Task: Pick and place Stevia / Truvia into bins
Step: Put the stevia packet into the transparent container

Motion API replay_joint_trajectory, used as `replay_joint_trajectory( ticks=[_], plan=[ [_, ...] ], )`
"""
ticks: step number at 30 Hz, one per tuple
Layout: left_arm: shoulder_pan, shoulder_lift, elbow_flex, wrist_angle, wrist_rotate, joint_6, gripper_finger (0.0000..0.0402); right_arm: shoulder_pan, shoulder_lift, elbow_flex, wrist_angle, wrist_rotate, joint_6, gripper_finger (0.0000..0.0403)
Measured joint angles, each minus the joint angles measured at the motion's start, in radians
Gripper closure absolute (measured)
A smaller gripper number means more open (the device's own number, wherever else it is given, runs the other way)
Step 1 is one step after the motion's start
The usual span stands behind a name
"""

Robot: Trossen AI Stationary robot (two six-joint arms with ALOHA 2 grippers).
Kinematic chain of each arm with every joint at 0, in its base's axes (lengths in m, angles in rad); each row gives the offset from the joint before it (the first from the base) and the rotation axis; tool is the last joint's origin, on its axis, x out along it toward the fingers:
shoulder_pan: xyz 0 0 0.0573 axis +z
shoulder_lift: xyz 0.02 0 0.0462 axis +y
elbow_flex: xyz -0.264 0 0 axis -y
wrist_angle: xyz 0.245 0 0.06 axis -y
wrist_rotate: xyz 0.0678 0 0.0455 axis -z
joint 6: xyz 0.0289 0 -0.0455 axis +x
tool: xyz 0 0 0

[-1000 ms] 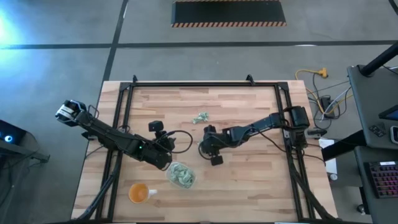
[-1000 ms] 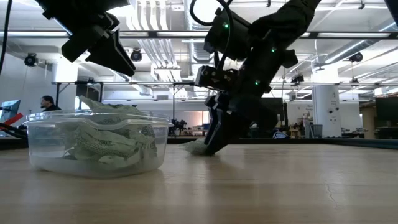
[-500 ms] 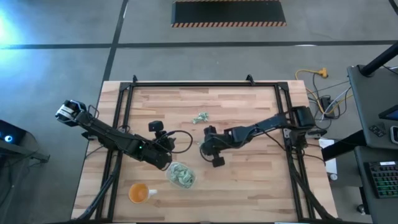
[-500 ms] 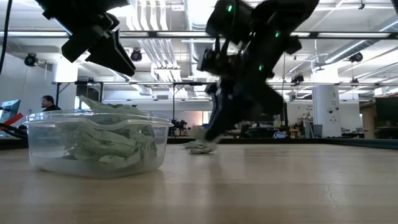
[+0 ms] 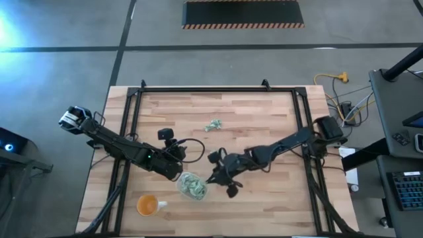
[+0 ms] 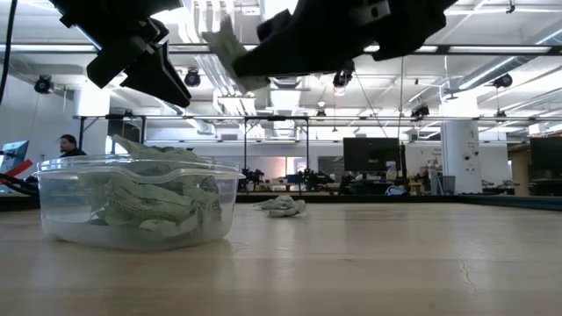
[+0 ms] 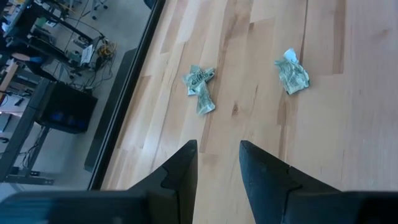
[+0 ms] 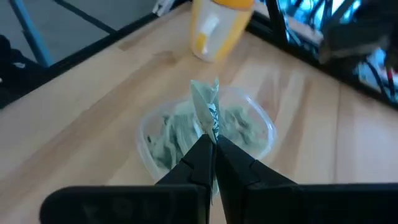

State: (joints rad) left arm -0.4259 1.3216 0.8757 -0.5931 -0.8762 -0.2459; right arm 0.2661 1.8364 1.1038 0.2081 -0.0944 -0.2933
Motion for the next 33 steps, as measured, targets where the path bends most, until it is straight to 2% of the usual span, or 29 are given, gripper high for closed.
replay_joint_trajectory(
  ticks=[5, 9, 13, 22, 25, 31, 33],
  plan=[
    [0.001, 0.0, 0.0, -0.007, -0.011, 0.018, 0.0299, 0.01, 0.061, 0.015, 0.114, -0.001, -0.029, 0.0394],
    [0.001, 0.0, 0.0, -0.044, -0.107, 0.019, 0.0299, 0.004, 0.128, 0.044, 0.173, 0.0, -0.029, 0.0394],
    [0.001, 0.0, 0.0, -0.081, -0.179, 0.017, 0.0299, -0.001, 0.203, 0.11, 0.175, 0.0, -0.028, 0.0394],
    [0.0, 0.0, -0.003, -0.081, -0.181, 0.016, 0.0299, -0.005, 0.263, 0.233, 0.068, -0.014, -0.005, 0.0389],
    [0.001, 0.0, -0.006, -0.082, -0.181, 0.015, 0.0299, -0.005, 0.266, 0.231, 0.057, -0.026, -0.006, 0.0369],
    [0.001, 0.0, -0.013, -0.081, -0.181, 0.014, 0.0299, -0.005, 0.267, 0.227, 0.054, -0.056, 0.001, 0.0302],
    [0.001, 0.0, -0.014, -0.077, -0.181, -0.001, 0.0299, -0.005, 0.258, 0.24, -0.005, -0.055, -0.001, 0.0283]
  ],
)
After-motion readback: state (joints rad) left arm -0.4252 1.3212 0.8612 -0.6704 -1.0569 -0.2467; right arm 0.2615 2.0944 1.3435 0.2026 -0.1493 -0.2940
